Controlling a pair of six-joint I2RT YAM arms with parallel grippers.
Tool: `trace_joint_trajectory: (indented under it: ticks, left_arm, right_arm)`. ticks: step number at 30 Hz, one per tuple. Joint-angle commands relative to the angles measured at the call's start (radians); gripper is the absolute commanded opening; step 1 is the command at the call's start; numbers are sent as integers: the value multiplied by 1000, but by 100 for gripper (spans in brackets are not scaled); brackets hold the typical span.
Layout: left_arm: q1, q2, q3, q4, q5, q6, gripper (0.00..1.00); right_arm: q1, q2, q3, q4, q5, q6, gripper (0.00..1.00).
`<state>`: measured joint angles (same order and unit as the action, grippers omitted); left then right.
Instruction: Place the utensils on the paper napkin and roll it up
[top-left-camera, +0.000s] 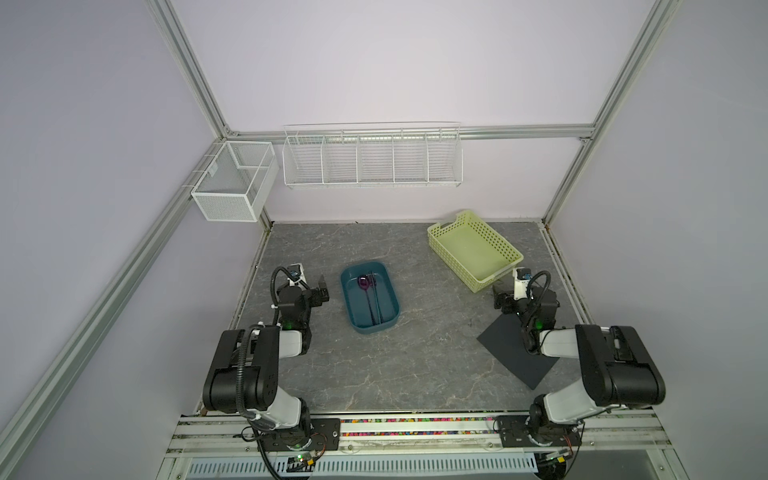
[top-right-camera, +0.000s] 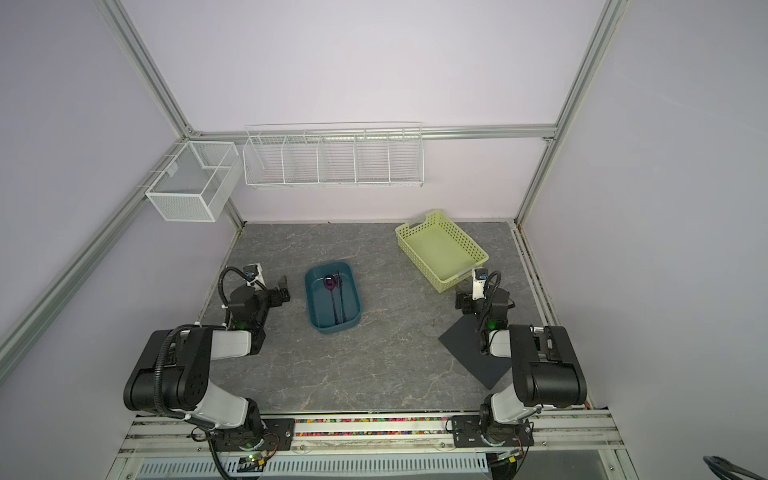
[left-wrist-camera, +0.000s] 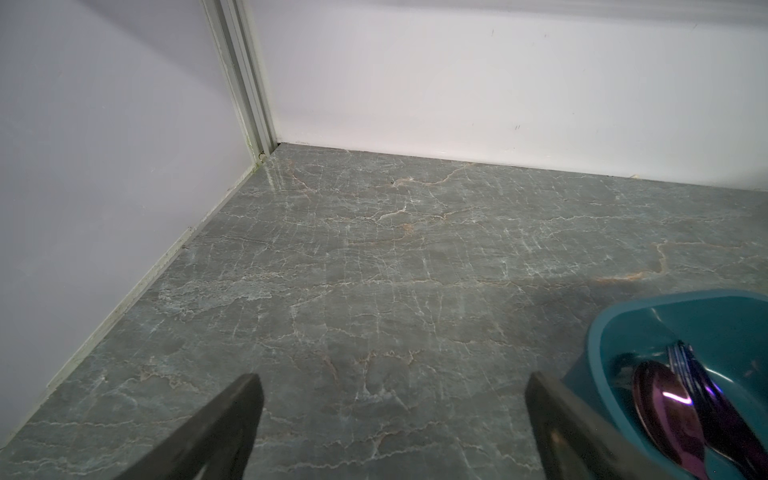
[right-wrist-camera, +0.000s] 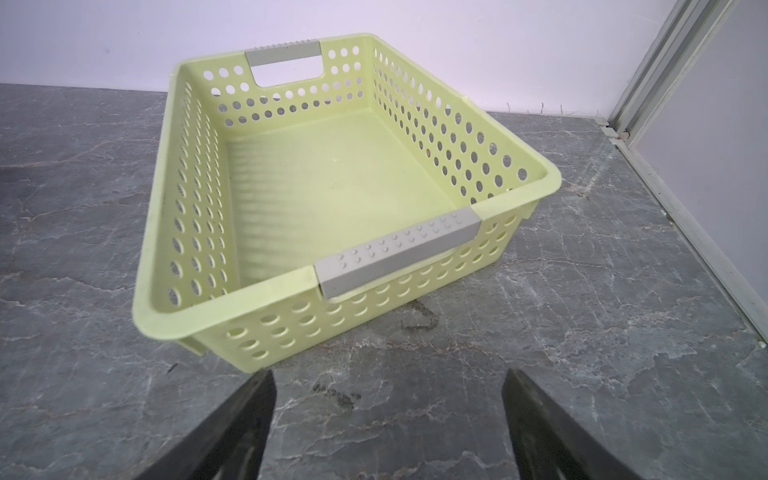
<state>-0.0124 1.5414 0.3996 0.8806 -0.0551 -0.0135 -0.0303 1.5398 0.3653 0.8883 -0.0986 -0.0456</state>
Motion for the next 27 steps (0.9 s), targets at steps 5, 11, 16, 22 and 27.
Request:
trace_joint_trajectory:
  ticks: [5,11,16,22,27]
  left_arm:
    - [0,1,-3,6,-13,13,99]
    - [-3,-89,-8,-54,-36,7,99]
    - [-28,-222,31,-235,-106,4,98]
    - [-47,-351,144,-523,-116,-122,96]
    - [-79,-412,252,-768,-56,-209,90]
  right_arm:
    - [-2,-13,-9,32,-9,-24,88]
    - [10,-70,18,-69,9,-32,88]
    - [18,-138,97,-283,-1,-28,88]
    - [42,-184,232,-560,-54,7,92]
    - [72,-163,370,-761,-126,72,97]
